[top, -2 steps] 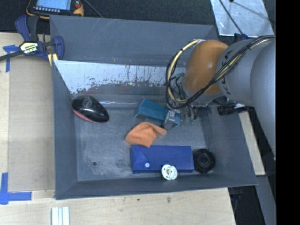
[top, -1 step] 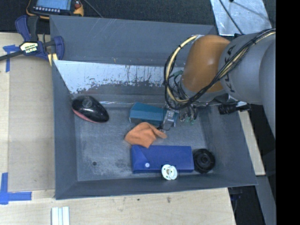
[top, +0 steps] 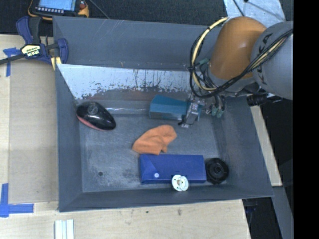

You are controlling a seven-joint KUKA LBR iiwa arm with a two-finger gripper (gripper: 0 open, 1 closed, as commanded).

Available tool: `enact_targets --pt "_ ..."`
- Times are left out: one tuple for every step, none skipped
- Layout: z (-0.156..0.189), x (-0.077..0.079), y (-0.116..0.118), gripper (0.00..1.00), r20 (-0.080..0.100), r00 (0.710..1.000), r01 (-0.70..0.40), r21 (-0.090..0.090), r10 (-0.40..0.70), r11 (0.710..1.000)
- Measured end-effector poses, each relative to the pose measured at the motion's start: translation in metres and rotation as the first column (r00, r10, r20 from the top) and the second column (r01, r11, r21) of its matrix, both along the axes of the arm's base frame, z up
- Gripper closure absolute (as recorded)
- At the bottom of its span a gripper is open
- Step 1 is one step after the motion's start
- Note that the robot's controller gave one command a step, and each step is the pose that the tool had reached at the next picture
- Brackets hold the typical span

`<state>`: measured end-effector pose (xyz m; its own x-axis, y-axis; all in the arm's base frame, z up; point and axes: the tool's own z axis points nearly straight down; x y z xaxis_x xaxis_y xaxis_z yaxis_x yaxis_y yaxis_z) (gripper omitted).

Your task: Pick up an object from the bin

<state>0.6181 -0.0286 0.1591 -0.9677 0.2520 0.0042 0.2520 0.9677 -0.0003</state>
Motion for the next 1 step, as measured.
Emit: enact_targets --pt "0.0503 -0.0121 -0.0072 1.0 -0.007 1.0 0.024 -0.002 -0.024 1.0"
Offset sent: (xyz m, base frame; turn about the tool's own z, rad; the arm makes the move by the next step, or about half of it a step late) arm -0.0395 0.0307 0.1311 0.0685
